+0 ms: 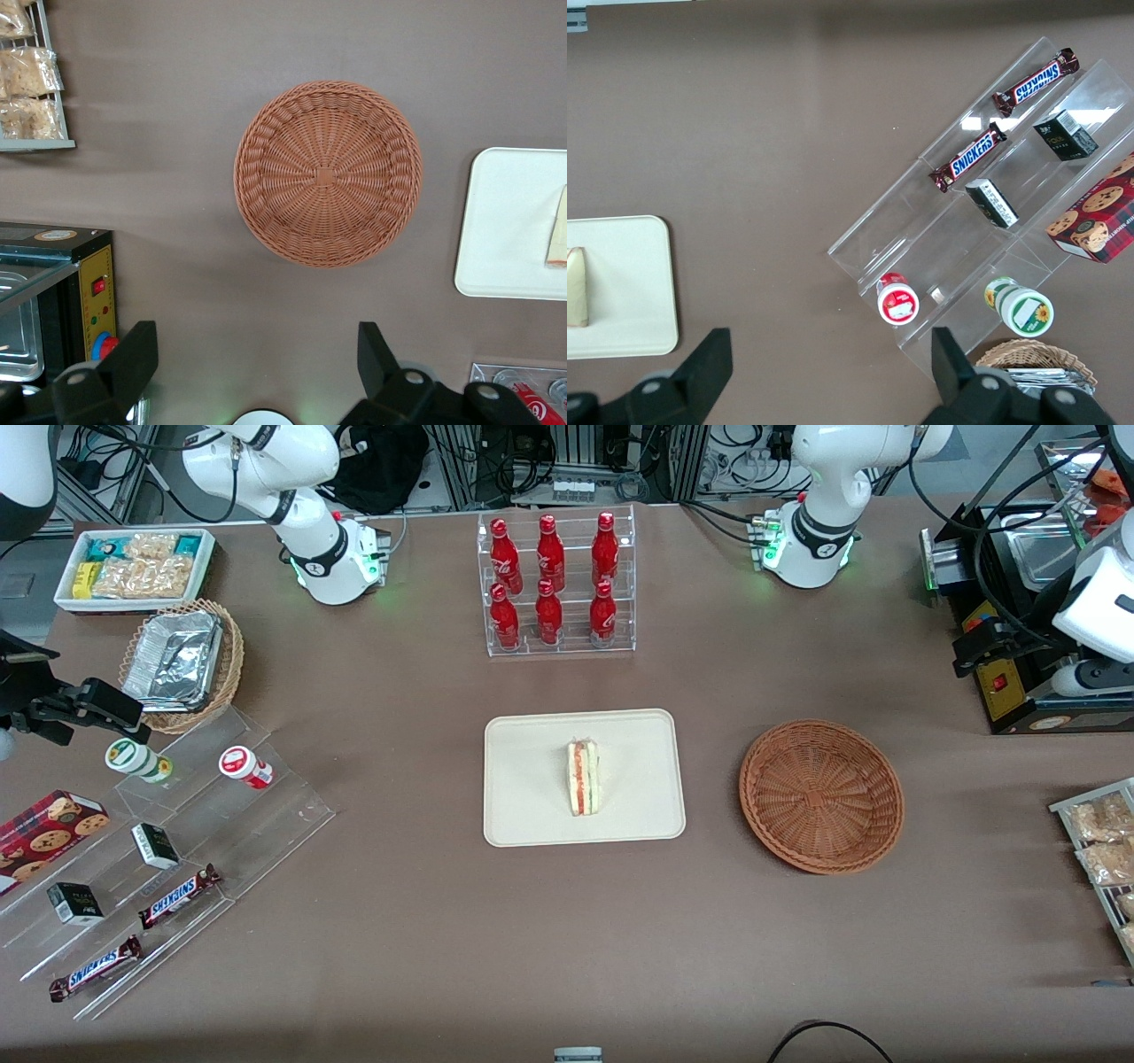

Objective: Place sandwich from basket to tray

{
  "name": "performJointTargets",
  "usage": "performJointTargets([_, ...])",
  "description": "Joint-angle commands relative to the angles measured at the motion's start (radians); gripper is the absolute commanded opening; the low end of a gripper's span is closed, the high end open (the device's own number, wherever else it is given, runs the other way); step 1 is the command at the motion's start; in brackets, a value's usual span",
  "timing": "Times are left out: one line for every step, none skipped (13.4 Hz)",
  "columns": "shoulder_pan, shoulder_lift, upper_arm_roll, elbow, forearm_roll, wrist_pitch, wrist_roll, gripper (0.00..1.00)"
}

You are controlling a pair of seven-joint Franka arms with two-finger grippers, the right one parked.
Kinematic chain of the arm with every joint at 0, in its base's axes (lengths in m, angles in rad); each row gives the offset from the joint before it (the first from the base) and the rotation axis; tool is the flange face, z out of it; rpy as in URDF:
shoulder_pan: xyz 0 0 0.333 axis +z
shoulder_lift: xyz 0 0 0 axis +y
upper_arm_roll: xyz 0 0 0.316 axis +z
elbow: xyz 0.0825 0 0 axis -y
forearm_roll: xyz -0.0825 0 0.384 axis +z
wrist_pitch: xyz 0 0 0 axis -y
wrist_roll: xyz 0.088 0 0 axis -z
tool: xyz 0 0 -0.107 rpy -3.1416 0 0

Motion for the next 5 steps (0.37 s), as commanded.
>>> performJointTargets([0.0,-0.013,0.001,0.004,0.0,-0.019,0.019,1.0])
performJointTargets([0.0,-0.014,0.001,0.004,0.0,-0.019,0.019,1.0])
performJointTargets([0.0,-0.014,0.001,0.004,0.0,-0.017,0.021,1.0])
performJointTargets([0.0,-0.014,0.0,0.004,0.0,-0.019,0.019,1.0])
performJointTargets([0.0,-0.014,-0.002,0.004,0.0,-0.019,0.021,1.0])
